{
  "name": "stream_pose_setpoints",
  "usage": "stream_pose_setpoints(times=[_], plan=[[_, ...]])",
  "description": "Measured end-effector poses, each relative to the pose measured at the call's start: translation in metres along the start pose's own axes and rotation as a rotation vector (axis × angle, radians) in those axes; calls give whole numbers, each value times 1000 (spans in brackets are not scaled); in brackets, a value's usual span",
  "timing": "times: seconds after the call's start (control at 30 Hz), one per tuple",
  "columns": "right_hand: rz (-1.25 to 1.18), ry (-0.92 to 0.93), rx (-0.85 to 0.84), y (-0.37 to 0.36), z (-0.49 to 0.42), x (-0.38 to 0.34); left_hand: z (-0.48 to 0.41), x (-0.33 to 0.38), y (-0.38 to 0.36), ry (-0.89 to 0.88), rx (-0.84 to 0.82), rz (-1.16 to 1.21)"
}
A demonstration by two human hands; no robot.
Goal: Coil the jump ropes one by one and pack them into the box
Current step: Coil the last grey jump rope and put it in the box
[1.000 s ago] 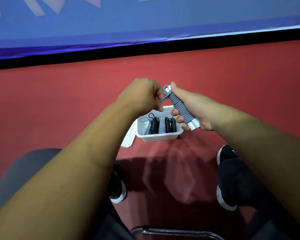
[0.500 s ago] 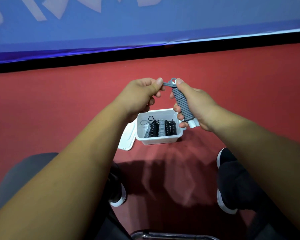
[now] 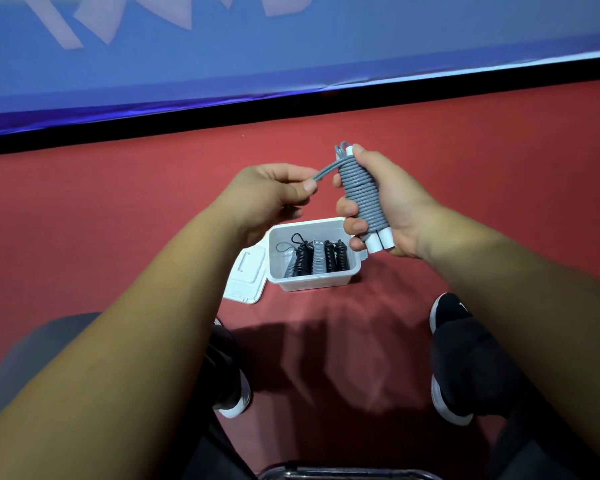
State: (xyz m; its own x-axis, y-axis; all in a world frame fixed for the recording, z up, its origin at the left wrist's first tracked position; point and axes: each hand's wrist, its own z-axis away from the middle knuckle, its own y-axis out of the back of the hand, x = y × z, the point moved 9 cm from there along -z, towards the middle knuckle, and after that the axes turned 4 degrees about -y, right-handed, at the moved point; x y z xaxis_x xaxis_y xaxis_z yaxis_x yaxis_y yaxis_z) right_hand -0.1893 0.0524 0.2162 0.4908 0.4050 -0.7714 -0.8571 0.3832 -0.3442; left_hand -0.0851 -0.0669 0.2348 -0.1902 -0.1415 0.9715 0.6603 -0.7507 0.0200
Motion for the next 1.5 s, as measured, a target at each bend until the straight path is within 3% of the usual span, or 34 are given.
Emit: stream_pose_setpoints(times=[0.07, 0.17, 0.37, 0.53, 0.73, 0.87, 1.07, 1.27, 1.5], plan=[[18, -22, -92, -7, 3, 3, 0, 9, 5, -115, 12, -253], [69, -96, -246, -17, 8, 12, 1, 18, 8, -194, 11, -446], [206, -235, -495, -30, 22, 36, 10, 21, -6, -225, -109, -674], [275, -357, -553, -32, 27, 55, 16, 24, -15, -241, -130, -715], [404, -419, -421, -26, 20, 62, 19, 35, -20, -347, -125, -829], [455, -321, -258, -19, 5, 58, 16, 36, -21, -419, -114, -892], [514, -180, -20, 1, -13, 52, 9, 31, -10, -267, -68, -760], [436, -123, 38, 7, -15, 48, 4, 16, 2, -166, 74, -376], [304, -151, 120, 9, -13, 44, 4, -1, 4, -86, 102, -268]])
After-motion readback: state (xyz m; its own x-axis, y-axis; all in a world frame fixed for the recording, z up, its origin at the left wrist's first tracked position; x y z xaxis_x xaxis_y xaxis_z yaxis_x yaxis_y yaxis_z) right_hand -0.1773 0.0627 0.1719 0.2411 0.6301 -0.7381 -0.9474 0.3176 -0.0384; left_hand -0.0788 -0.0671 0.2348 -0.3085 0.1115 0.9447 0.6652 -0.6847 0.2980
